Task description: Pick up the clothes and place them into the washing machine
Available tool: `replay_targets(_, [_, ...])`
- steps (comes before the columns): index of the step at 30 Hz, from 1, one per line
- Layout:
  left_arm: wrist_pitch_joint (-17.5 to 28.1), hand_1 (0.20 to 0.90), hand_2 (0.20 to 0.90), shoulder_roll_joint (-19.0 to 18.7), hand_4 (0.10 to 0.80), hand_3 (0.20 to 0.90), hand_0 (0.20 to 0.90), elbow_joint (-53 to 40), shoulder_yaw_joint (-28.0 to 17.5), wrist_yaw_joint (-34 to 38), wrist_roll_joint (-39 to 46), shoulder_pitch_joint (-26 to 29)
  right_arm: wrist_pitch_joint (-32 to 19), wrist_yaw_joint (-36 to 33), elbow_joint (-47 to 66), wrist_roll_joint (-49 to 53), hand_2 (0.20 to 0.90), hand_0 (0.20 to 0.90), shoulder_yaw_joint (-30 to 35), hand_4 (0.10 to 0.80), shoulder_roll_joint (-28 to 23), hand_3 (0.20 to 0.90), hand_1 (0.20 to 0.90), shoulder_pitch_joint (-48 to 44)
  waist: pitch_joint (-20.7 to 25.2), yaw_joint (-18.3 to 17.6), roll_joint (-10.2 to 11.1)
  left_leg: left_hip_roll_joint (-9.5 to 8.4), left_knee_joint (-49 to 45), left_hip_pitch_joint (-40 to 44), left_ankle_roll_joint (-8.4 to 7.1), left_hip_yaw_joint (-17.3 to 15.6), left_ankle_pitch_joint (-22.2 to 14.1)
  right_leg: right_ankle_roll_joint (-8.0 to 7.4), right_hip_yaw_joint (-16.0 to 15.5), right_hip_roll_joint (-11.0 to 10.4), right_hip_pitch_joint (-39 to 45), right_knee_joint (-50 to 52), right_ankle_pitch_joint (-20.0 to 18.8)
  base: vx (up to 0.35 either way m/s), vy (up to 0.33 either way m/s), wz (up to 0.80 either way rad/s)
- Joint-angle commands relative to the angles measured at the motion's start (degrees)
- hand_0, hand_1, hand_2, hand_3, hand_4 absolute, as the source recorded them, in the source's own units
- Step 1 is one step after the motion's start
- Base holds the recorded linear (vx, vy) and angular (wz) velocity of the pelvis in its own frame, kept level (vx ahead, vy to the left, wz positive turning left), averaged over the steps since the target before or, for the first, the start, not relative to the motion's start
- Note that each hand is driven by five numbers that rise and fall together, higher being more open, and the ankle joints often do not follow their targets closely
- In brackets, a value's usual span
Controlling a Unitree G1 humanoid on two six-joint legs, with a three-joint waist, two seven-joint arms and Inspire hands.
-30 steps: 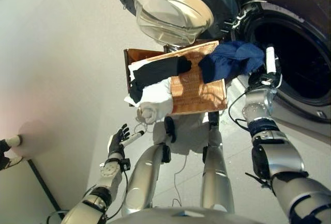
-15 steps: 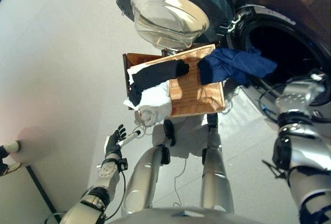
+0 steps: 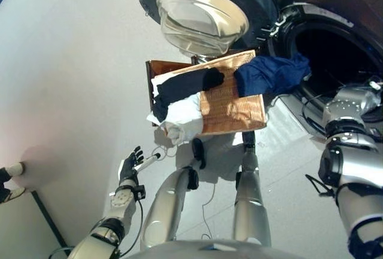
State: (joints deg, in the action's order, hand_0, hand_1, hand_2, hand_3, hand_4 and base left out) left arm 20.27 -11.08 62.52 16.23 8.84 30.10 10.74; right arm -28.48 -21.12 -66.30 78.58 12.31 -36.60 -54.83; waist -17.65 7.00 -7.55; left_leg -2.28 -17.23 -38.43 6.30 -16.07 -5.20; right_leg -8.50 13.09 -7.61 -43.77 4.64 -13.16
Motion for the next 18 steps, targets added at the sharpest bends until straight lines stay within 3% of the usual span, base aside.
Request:
replay_targets(1, [1.0,0.9,0.9,-3.0,0.8,0.9,0.9,3.6,-0.6,1.7,-0.4,-1.2,-0.8,2.0,2.7,-8.9,0.2,0.2,-7.8,0.3,-18.8,0.2,0.2,-13.5,3.4,2.1,-1.6,1.86,16.9,7.6,-7.64,4.5,8.2,4.28,-5.1,5.5,5.0,8.2,10.9,-0.01,-0.026,-0.1])
replay_targets(2, [1.0,0.9,0.9,-2.9,0.8,0.9,0.9,3.4,-0.7,1.6,-0.2,-1.3,0.3,3.0,2.8,-9.8,0.2,0.2,-8.1,0.3,-18.1,0.2,0.2,-12.2,3.1,2.0,-1.6,1.88,16.8,7.7,-7.64,4.6,8.1,4.28,-5.2,5.5,5.1,8.3,11.0,-0.012,-0.024,-0.07])
replay_targets(3, [1.0,0.9,0.9,-2.8,0.8,0.9,0.9,3.4,-0.8,1.4,-0.2,-1.1,1.0,3.3,2.5,-10.7,0.475,0.475,-8.5,0.496,-17.7,0.475,0.475,-11.2,3.0,2.0,-1.6,1.92,16.7,7.6,-7.66,4.6,8.2,4.3,-5.3,5.5,5.0,8.2,10.9,0.0,0.0,0.0])
replay_targets(4, [1.0,0.9,0.9,-2.9,0.8,0.9,0.9,3.2,-0.9,1.2,-0.2,-1.1,2.1,4.1,2.4,-11.7,0.9,0.9,-9.0,0.8,-16.9,0.9,0.9,-9.8,2.7,2.0,-1.6,1.94,16.4,7.6,-7.64,4.7,8.1,4.34,-5.4,5.5,4.9,8.5,11.0,0.0,0.0,0.0])
replay_targets(10, [1.0,0.9,0.9,-2.9,0.8,0.9,0.9,3.0,-1.5,0.1,0.0,-0.9,5.1,6.7,1.4,-16.1,0.9,0.9,-10.6,0.8,-11.5,0.9,0.9,-3.5,1.5,2.2,-2.0,1.83,15.6,7.0,-7.48,4.5,7.8,4.48,-5.5,5.4,4.7,8.8,11.1,-0.009,-0.004,-0.03])
replay_targets(15, [1.6,0.9,0.9,-2.8,0.8,0.9,0.9,2.1,-2.0,0.0,0.5,-0.6,4.2,6.2,7.8,-19.1,0.9,0.9,-9.8,0.8,-4.6,0.9,0.9,3.9,0.6,1.9,-2.2,1.71,15.0,6.4,-7.24,4.4,7.8,4.53,-5.5,5.4,4.3,8.8,10.9,-0.008,-0.001,-0.02])
replay_targets(18, [2.3,0.9,0.9,-2.6,0.8,0.9,0.9,1.1,-2.2,1.0,0.6,-0.5,2.3,4.0,15.5,-23.3,0.9,0.9,-9.6,0.8,2.4,0.9,0.9,10.6,-0.1,1.4,-2.4,1.67,14.9,6.0,-7.12,4.2,8.0,4.47,-5.4,5.4,3.9,8.9,10.6,0.0,0.0,0.0])
